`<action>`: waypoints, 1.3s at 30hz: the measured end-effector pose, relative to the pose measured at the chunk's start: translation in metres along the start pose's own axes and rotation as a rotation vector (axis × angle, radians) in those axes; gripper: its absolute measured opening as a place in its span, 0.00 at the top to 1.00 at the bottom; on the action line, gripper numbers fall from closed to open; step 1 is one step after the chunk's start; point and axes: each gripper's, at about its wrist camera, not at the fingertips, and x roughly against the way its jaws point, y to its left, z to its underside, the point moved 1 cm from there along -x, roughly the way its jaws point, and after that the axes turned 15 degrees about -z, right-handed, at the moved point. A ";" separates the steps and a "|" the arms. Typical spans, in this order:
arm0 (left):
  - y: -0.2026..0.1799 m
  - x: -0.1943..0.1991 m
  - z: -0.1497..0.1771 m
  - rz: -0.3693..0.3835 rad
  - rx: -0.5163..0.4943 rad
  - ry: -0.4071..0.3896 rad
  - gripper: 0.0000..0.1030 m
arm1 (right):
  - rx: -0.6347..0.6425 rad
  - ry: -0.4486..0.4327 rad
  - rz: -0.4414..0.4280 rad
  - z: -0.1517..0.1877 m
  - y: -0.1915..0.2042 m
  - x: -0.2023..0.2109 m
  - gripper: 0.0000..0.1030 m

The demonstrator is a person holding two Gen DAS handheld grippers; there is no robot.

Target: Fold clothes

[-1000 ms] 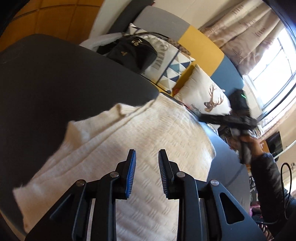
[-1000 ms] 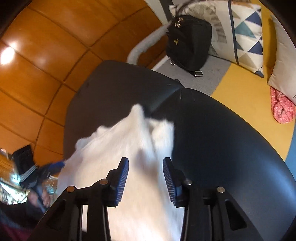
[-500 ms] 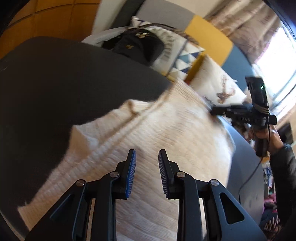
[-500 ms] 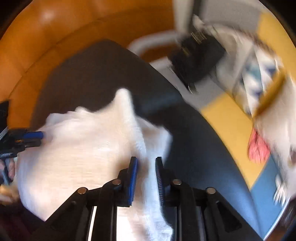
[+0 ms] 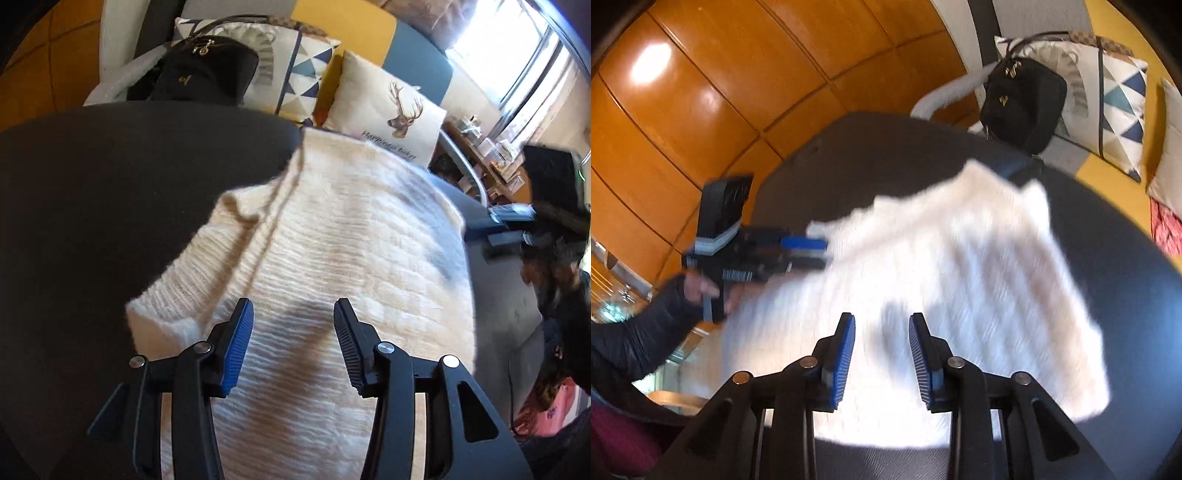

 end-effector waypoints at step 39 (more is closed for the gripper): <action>-0.004 0.064 0.039 -0.327 0.071 -0.211 0.86 | -0.070 -0.143 0.326 -0.089 -0.057 -0.029 0.71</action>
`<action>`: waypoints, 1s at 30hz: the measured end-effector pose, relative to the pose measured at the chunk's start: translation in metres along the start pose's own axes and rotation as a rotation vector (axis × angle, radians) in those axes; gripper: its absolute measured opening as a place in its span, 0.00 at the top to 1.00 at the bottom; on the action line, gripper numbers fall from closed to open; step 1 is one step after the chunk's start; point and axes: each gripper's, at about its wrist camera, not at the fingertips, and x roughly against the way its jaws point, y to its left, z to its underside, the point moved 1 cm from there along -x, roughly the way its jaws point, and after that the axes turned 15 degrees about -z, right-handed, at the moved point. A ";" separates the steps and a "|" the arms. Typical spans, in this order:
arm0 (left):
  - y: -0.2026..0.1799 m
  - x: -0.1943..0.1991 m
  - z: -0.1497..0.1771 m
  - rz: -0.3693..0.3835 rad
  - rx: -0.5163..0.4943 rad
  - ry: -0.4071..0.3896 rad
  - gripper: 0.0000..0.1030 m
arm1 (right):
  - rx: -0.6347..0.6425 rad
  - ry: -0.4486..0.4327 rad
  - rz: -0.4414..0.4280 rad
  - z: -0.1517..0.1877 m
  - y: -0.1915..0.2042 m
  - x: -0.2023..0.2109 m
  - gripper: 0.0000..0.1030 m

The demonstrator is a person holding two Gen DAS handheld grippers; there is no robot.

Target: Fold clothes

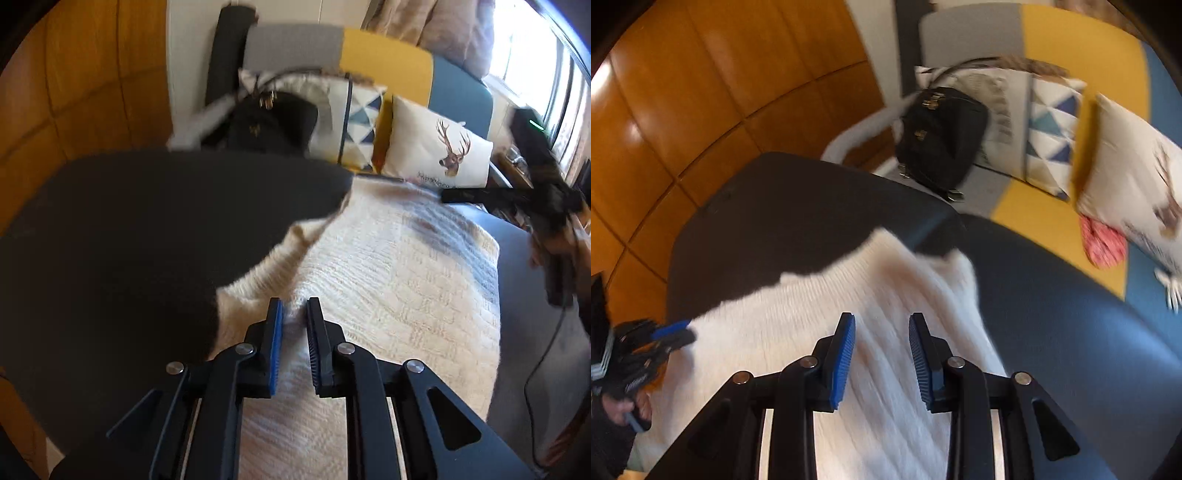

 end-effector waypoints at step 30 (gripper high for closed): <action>0.047 0.027 0.035 -0.013 0.337 0.101 0.78 | 0.097 0.082 0.061 0.043 0.049 -0.028 0.70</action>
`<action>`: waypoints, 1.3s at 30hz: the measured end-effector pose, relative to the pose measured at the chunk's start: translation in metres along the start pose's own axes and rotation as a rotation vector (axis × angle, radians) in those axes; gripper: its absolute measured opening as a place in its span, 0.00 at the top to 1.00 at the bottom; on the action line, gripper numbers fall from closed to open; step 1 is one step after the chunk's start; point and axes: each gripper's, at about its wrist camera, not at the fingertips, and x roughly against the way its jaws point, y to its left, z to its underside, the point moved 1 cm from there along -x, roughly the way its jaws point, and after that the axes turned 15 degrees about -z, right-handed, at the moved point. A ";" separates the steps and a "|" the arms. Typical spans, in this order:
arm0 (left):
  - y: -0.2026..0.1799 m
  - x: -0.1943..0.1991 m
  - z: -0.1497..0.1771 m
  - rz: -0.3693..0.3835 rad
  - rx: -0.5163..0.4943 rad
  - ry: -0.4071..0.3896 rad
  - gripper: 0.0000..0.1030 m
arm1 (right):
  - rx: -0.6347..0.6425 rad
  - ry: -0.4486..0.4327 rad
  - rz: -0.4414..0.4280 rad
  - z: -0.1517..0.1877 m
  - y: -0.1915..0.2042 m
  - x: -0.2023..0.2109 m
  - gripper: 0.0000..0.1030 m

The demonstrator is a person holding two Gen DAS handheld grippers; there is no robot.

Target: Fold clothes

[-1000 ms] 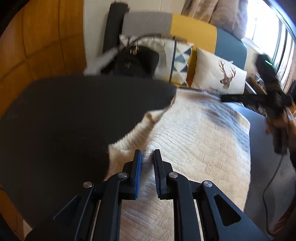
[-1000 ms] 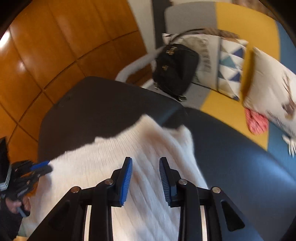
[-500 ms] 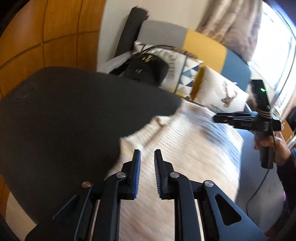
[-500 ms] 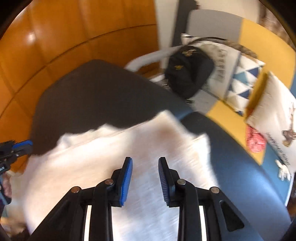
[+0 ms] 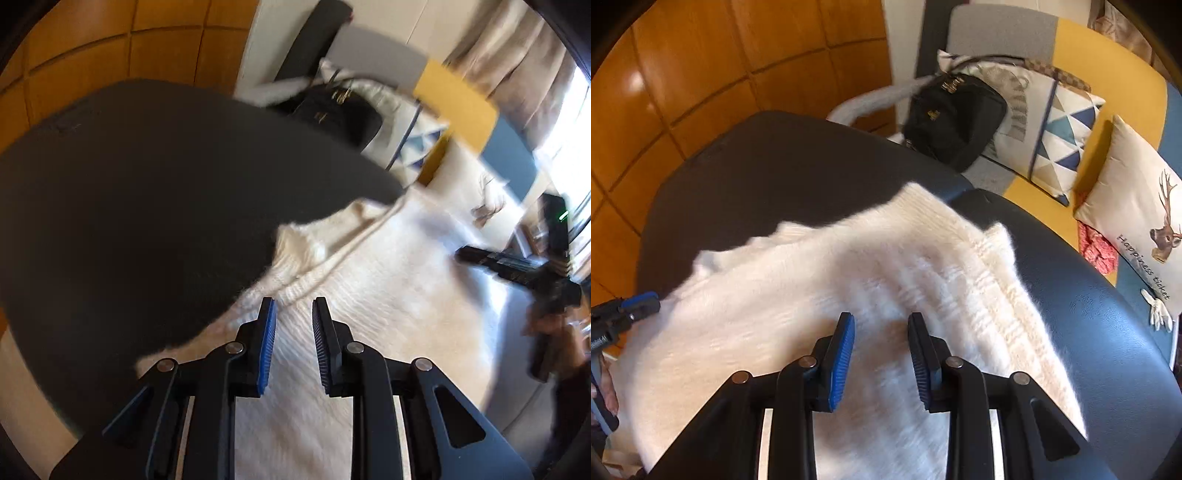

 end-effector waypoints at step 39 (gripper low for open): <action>-0.009 0.063 0.055 -0.073 0.062 0.020 0.72 | 0.047 0.022 -0.018 0.082 0.067 0.024 0.72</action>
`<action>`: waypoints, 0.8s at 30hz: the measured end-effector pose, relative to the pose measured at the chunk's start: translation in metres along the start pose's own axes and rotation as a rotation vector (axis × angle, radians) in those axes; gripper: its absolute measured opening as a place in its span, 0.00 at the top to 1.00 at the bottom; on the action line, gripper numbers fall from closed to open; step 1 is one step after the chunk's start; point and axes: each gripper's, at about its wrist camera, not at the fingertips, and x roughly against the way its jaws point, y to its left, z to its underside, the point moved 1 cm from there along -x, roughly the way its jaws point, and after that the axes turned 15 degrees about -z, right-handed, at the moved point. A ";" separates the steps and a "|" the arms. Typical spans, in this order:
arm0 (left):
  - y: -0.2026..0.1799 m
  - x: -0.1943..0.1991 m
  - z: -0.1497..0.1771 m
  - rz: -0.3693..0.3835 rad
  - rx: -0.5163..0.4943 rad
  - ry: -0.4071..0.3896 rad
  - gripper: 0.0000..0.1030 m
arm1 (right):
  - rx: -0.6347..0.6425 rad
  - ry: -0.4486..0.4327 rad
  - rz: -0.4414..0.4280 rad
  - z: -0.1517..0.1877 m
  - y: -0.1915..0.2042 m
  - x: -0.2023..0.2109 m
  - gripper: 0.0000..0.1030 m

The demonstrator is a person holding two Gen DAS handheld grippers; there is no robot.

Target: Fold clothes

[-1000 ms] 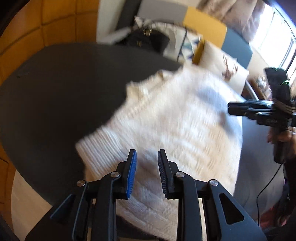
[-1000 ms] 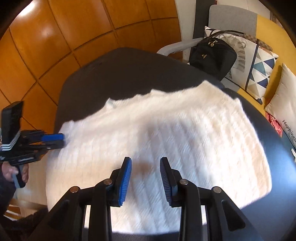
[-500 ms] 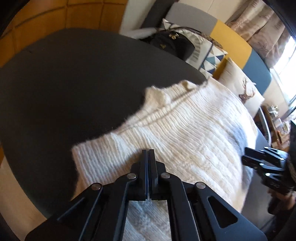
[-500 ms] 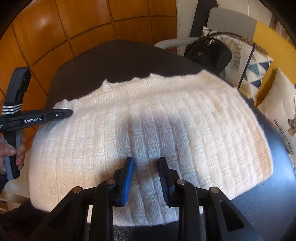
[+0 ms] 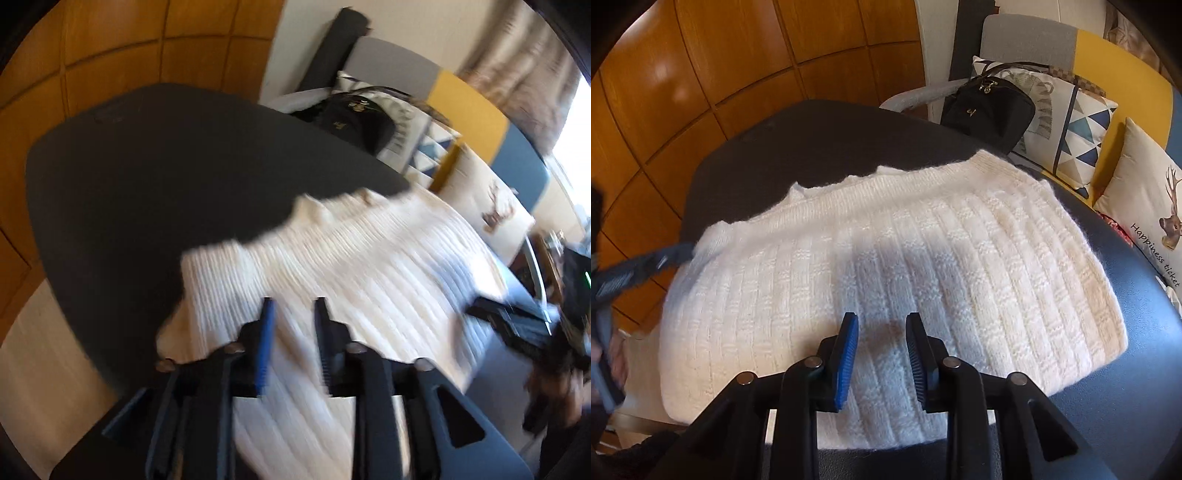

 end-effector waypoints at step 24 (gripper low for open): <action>-0.063 0.103 0.004 -0.168 0.015 -0.292 0.25 | 0.017 -0.403 -0.117 0.006 0.040 0.106 0.12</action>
